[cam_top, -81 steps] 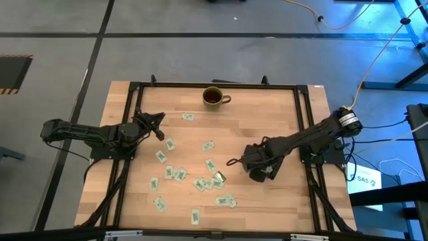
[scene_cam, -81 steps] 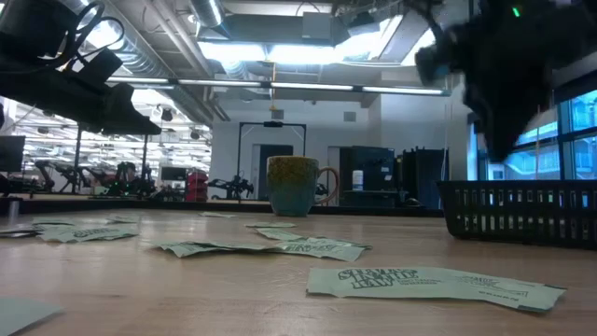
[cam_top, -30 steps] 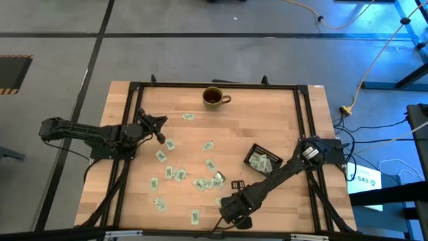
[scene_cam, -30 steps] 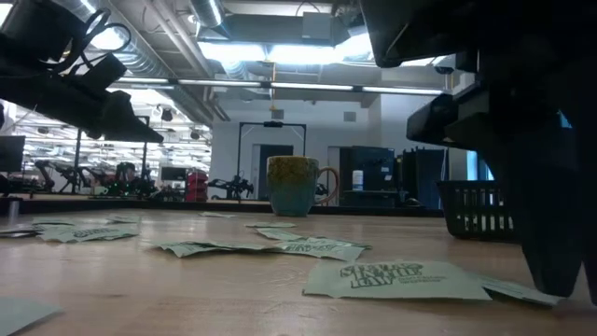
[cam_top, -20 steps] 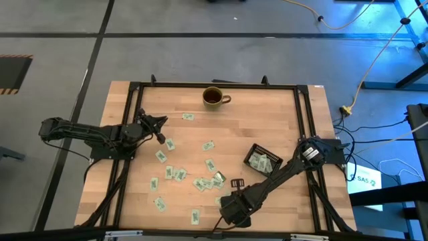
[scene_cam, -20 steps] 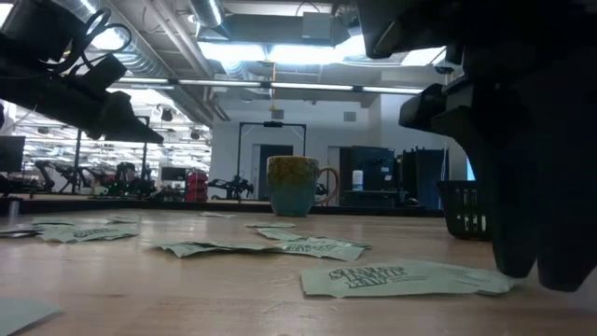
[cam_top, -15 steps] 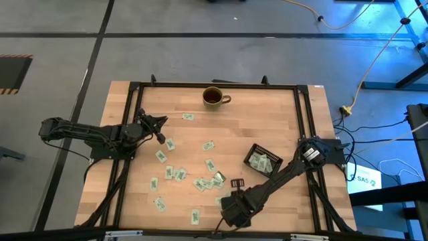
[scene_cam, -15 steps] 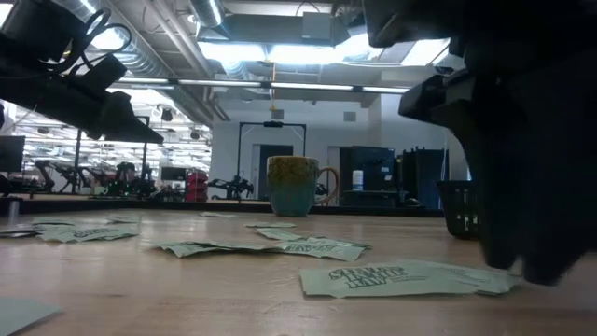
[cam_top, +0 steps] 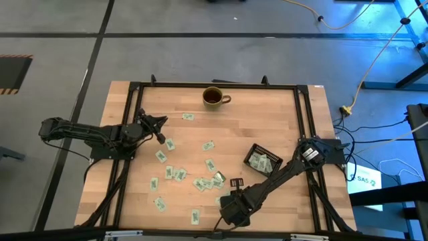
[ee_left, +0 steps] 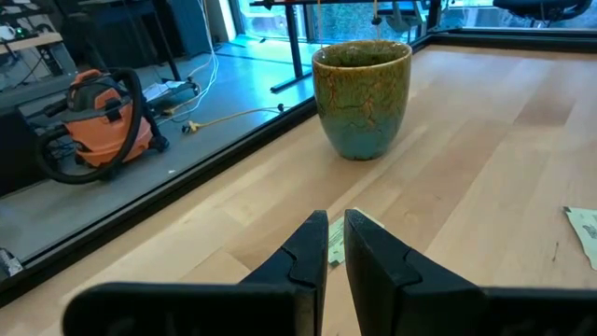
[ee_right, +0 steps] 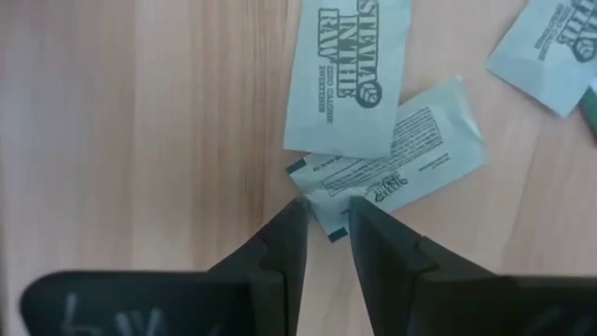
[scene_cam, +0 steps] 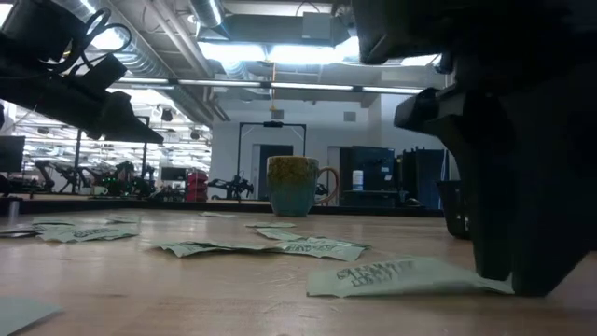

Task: Pick and place Stevia / Truvia into bins
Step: Put the stevia packet into the black bin

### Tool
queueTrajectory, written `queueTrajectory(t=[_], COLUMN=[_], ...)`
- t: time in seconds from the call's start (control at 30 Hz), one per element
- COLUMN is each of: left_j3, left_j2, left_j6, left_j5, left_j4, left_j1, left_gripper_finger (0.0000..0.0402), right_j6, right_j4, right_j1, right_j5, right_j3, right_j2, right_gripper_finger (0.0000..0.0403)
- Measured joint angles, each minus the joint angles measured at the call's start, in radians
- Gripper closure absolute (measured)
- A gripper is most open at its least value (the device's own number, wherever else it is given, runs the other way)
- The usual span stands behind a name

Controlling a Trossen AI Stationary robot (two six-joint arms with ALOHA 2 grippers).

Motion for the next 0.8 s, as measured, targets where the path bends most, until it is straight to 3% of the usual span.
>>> queueTrajectory(t=[0.17,0.47,0.8], left_j3=[0.0,0.0,0.0], left_j2=[0.007,0.011,0.011], left_j6=[0.0,0.0,-0.001], left_j5=[0.0,0.0,0.0], left_j4=[0.0,0.0,0.0], left_j1=[0.0,0.0,0.0], left_gripper_finger=[0.0368,0.0368,0.0368], right_j6=[0.006,0.007,0.021], right_j4=[0.001,0.003,-0.159], right_j1=[-0.003,-0.003,-0.012], right_j5=[-0.013,-0.015,-0.027], right_j3=[-0.006,-0.006,0.063], right_j2=[0.009,0.012,-0.014], right_gripper_finger=[0.0321,0.0393,0.0399])
